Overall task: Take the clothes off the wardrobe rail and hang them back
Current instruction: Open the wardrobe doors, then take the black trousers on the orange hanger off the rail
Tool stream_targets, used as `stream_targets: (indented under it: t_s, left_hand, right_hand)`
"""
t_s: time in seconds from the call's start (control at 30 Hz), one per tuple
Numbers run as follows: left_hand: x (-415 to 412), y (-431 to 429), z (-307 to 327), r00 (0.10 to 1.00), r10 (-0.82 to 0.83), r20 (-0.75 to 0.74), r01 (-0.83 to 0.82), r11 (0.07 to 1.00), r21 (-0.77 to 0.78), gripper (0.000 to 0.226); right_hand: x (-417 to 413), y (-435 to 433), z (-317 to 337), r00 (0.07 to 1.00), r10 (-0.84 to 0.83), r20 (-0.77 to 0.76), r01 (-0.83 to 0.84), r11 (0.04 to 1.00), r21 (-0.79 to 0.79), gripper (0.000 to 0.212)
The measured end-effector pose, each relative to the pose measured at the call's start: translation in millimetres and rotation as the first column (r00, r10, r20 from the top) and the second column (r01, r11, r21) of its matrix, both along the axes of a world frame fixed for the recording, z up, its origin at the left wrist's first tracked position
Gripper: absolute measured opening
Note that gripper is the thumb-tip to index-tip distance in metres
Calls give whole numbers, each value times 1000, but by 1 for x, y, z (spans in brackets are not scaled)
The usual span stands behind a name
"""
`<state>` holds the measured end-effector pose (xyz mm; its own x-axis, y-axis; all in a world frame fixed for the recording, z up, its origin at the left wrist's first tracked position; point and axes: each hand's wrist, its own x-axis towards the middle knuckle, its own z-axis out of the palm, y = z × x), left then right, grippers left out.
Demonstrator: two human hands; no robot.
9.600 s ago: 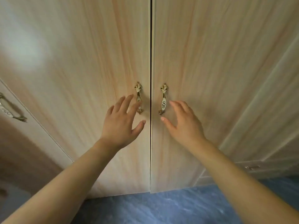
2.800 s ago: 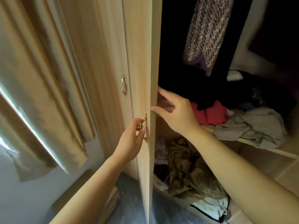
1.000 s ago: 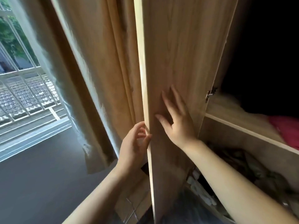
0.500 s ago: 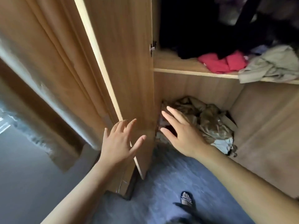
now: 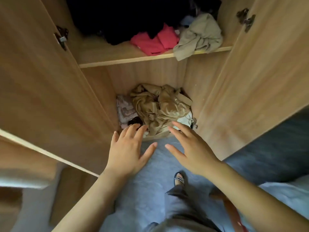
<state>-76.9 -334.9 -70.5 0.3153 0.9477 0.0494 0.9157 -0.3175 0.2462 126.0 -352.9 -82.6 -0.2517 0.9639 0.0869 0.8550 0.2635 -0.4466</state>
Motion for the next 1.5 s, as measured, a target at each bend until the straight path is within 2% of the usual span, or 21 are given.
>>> stream_targets:
  t_s: [0.13, 0.3, 0.47, 0.6, 0.93, 1.23, 1.5]
  left_hand:
    - [32, 57, 11, 997, -69, -16, 70, 997, 39, 67]
    - [71, 156, 48, 998, -51, -31, 55, 987, 149, 71]
    - [96, 244, 103, 998, -6, -63, 25, 953, 300, 72]
    - [100, 300, 156, 998, 54, -31, -36, 910, 413, 76]
    - [72, 397, 307, 999, 29, -23, -2, 672, 740, 72]
    - [28, 460, 431, 1000, -3, 9, -6, 446, 895, 65]
    - [-4, 495, 501, 996, -84, 23, 0, 270, 963, 52]
  right_hand:
    - [35, 49, 9, 999, -25, -22, 27, 997, 78, 70]
    - [77, 155, 38, 1000, -11, -29, 17, 980, 196, 73]
    - [101, 259, 101, 999, 37, -18, -29, 942, 333, 68]
    - [102, 324, 163, 996, 88, -35, -62, 881, 469, 67]
    - [70, 428, 327, 977, 213, 3, -143, 646, 750, 57]
    - [22, 478, 464, 987, 151, 62, -118, 404, 907, 55]
    - [-18, 519, 550, 998, 43, 35, -45, 273, 961, 56]
